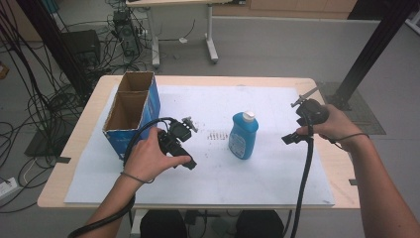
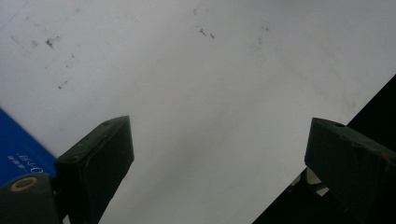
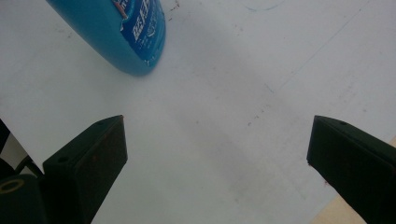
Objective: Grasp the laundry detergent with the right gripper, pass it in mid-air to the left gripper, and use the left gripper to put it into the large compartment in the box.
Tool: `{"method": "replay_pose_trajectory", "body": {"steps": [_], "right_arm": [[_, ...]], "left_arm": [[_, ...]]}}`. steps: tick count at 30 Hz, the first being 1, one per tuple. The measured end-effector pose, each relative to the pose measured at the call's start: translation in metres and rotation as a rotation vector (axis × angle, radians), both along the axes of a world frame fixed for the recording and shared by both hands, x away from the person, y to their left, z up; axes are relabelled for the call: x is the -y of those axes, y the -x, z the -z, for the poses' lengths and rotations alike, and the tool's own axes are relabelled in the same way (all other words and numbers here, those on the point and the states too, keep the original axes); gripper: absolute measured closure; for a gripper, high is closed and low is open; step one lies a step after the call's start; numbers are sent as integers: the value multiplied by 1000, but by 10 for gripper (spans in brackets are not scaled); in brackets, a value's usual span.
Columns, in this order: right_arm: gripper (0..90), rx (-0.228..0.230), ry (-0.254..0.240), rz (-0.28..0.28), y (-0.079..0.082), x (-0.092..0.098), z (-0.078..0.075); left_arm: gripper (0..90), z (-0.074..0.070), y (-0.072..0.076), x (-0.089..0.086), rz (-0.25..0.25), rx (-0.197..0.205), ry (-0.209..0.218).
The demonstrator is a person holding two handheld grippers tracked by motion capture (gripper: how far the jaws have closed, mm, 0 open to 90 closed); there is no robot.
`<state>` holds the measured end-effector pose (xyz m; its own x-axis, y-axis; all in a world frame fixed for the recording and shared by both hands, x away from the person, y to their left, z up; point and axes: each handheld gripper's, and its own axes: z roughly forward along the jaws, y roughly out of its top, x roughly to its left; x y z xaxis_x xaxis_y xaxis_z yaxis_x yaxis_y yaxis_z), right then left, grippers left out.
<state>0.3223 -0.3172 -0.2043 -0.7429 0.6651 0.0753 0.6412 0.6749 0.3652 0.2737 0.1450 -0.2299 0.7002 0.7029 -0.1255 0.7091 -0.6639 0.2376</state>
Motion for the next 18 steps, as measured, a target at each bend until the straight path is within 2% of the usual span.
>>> {"method": "replay_pose_trajectory", "body": {"steps": [18], "right_arm": [[47, 8, -23, -9, 18, 0, 10]], "left_arm": [[82, 3, -1, 1, -3, -8, -1]]}}
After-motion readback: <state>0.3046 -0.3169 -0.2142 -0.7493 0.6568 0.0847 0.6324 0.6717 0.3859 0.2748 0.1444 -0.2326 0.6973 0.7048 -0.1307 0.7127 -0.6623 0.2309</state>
